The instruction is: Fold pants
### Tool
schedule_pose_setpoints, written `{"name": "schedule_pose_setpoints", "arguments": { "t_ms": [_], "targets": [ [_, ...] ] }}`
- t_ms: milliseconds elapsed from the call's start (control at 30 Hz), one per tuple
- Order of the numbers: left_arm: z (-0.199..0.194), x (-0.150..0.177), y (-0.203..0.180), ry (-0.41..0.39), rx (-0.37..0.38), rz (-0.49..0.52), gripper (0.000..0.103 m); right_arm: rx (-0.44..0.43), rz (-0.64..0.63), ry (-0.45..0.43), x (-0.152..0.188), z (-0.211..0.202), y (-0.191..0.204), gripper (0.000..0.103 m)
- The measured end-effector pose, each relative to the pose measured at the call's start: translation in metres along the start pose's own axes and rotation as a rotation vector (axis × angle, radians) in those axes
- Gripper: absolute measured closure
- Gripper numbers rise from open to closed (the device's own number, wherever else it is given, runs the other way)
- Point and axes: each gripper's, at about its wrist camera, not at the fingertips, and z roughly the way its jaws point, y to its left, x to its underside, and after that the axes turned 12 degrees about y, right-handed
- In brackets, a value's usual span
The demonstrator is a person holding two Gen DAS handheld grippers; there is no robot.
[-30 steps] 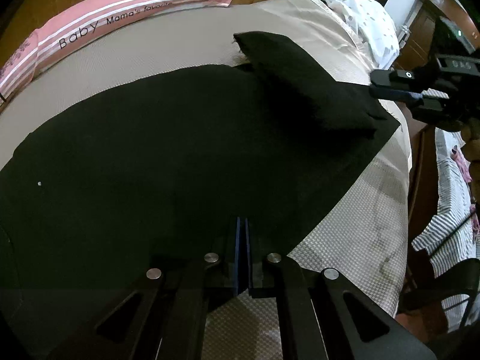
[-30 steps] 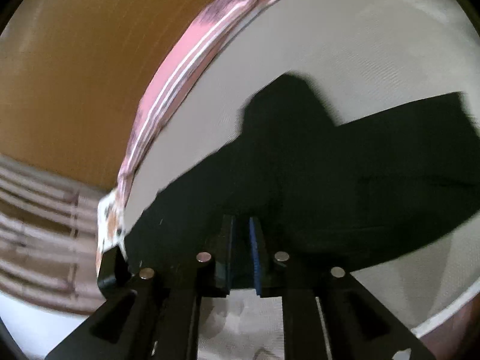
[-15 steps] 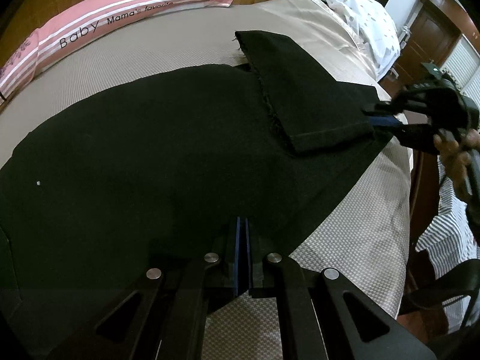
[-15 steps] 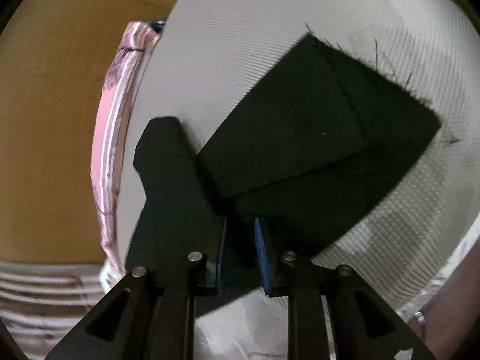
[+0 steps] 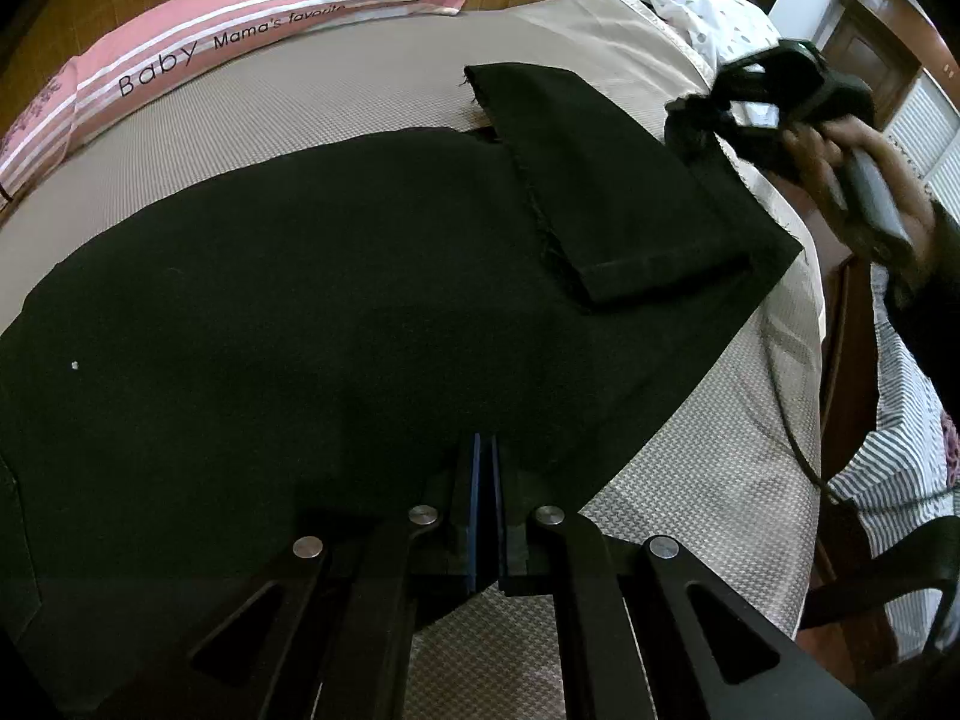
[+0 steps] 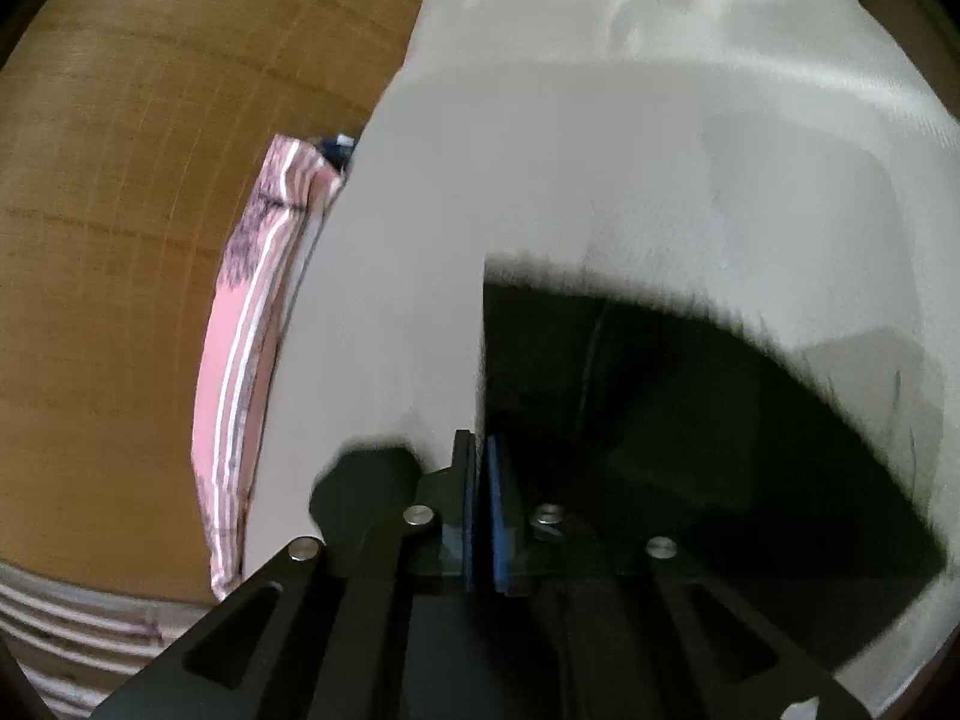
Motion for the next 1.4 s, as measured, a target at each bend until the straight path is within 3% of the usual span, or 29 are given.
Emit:
{"name": "schedule_pose_setpoints", "arguments": {
  "t_ms": [100,233,300,400,467,600,733,867,967,1100,1133,1167,1400],
  "targets": [
    [0.000,0.000,0.000,0.000,0.000,-0.001,0.099,0.045,-0.010,-0.053,-0.026,0.002,0.008,0.099],
    [0.000,0.000,0.000,-0.001,0.000,-0.001,0.099,0.068,-0.006,0.001,-0.040,0.009,0.006,0.097],
    [0.000,0.000,0.000,-0.003,0.002,-0.002,0.099,0.105,-0.036,0.009,-0.034,0.003,0.012,0.096],
    [0.000,0.001,0.001,-0.003,0.003,-0.001,0.099,0.153,-0.080,0.024,-0.023,-0.013,0.021,0.086],
    [0.000,0.001,0.002,-0.004,0.009,-0.003,0.099,0.192,-0.083,0.035,-0.016,-0.024,0.024,0.069],
    [0.000,0.001,0.005,-0.004,0.020,-0.008,0.099,0.295,-0.069,0.062,-0.006,-0.032,0.024,0.067],
    [0.001,0.003,0.007,-0.011,0.029,-0.009,0.098,0.255,-0.022,0.085,0.005,-0.042,0.013,0.067],
    [0.001,0.003,0.008,-0.014,0.040,-0.012,0.098,0.262,0.032,0.113,0.021,-0.047,-0.008,0.067],
    [0.001,0.003,0.008,-0.021,0.044,-0.012,0.098,0.208,0.104,0.149,0.028,-0.038,-0.028,0.067],
    [0.001,0.005,0.007,-0.023,0.041,-0.011,0.098,0.159,0.149,0.085,0.024,-0.025,-0.040,0.067],
    [0.001,0.005,0.007,-0.023,0.041,-0.010,0.098,0.153,0.152,0.066,0.022,-0.025,-0.039,0.077],
    [0.001,0.004,0.007,-0.022,0.042,-0.011,0.098,0.146,0.143,0.046,0.019,-0.025,-0.037,0.098],
    [0.002,0.005,0.005,-0.029,0.038,-0.010,0.098,0.081,0.119,0.000,-0.013,-0.020,-0.010,0.099]
  ]
}}
